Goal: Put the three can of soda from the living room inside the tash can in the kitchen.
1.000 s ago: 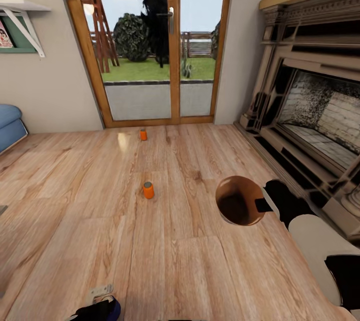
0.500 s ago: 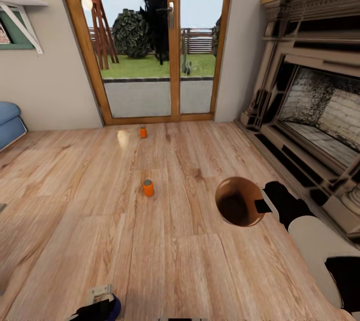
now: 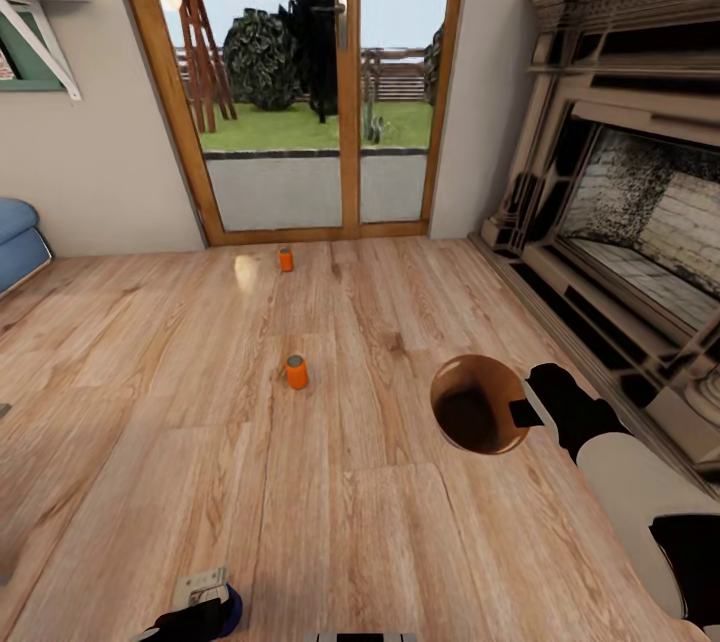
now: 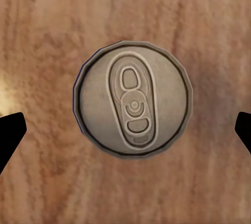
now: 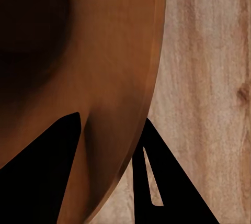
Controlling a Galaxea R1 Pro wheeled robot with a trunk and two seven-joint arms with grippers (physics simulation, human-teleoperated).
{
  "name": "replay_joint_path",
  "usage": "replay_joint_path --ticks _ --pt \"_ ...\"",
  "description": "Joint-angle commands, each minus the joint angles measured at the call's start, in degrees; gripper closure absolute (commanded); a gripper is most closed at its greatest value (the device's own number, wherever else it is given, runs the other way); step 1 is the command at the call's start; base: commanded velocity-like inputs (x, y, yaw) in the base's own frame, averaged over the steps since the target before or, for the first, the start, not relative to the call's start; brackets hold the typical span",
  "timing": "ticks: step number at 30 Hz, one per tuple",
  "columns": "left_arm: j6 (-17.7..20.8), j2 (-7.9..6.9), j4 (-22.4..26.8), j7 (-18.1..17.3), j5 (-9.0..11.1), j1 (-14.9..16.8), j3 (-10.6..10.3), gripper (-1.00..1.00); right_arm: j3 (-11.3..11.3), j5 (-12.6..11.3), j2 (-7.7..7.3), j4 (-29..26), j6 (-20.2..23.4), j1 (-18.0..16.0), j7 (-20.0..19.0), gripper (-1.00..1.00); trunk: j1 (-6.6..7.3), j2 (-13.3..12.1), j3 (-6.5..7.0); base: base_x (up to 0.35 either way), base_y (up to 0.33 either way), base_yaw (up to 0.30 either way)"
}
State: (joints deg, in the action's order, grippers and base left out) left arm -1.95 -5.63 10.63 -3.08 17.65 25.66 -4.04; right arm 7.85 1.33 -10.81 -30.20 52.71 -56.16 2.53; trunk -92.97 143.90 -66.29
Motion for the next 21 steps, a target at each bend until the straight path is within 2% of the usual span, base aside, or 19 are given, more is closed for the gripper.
replay_joint_path --ticks 1,13,15,21 --pt "0.0 0.00 0.0 0.0 0.0 0.0 0.0 -1.00 0.0 -0.2 0.00 0.0 0.0 0.0 0.0 1.00 0.01 0.0 0.01 0.000 0.000 0.000" --pt "0.0 0.05 0.0 0.1 -0.1 0.0 0.0 -1.00 0.0 0.1 0.00 -0.4 0.4 -0.1 0.2 1.00 0.01 0.0 0.01 0.000 0.000 0.000" --pt "0.0 0.08 0.0 0.1 -0.1 0.0 0.0 -1.00 0.0 0.0 0.06 -0.5 0.9 -0.2 1.5 1.00 0.01 0.0 0.01 0.000 0.000 0.000" --pt "0.0 0.09 0.0 0.0 -0.1 0.0 -0.1 -1.00 0.1 0.0 0.59 -0.6 1.2 -0.5 2.2 1.00 -0.02 0.0 -0.22 0.000 0.000 0.000"
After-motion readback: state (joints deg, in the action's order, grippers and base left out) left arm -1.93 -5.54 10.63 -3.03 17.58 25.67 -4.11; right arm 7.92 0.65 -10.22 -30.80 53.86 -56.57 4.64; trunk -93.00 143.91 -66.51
